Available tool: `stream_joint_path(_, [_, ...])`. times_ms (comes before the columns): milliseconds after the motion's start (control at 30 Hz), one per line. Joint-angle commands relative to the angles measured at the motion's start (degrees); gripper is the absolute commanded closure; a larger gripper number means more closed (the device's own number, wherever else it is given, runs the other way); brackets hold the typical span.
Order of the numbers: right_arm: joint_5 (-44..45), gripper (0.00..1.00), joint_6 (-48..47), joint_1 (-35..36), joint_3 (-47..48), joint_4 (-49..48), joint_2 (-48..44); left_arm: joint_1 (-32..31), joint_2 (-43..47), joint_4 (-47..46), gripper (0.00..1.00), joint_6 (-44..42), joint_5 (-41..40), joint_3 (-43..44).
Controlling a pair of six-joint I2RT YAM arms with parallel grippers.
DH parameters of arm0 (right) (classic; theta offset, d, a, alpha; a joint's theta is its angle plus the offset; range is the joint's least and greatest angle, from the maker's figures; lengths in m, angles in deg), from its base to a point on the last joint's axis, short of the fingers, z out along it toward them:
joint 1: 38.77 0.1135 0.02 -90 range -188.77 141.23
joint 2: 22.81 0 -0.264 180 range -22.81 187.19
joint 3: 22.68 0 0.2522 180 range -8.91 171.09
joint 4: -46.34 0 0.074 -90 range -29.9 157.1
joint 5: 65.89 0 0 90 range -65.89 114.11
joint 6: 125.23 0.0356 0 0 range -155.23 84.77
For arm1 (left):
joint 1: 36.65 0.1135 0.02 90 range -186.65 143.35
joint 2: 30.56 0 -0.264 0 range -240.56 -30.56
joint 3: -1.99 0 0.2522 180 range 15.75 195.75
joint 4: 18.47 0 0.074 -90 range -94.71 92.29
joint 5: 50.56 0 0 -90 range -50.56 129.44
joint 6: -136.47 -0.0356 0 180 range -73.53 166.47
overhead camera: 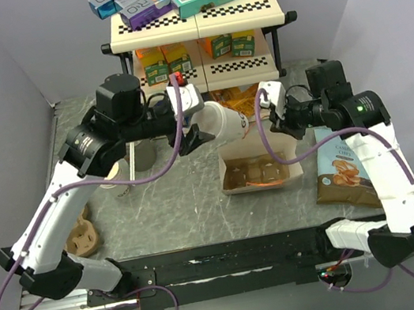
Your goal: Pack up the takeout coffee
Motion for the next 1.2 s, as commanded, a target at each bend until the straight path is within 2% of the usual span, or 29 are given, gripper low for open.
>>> stream_joint_path(0, [1.9, 1.0, 2.92, 0.3, 2.94, -5.31, 1.09, -1.33, 4.39, -2.79, 0.99, -0.09, -1.96, -1.52])
stream_joint_path(167, [1.73, 1.0, 3.62, 0.3, 6.98, -6.1, 2.85, -1.69, 5.27, -3.58, 0.99, -0.09, -3.72, -1.18])
stream_joint_path(433, [2.61, 1.0, 5.2, 0.39, 7.08, -8.73, 4.25, -1.78, 5.45, -4.29, 0.99, -1.05, -4.69, 0.49])
stream_joint_path(767, [1.2, 1.0, 7.22, 0.91, 2.07, -9.7, 4.08, -3.62, 7.03, -7.09, 0.99, -5.0, -3.02, -9.61])
stream_joint_path(1167, [2.78, 1.0, 8.63, 1.71, 0.92, -11.28, 4.7, -7.48, 2.02, -7.8, 0.99, -10.19, -1.25, -9.97])
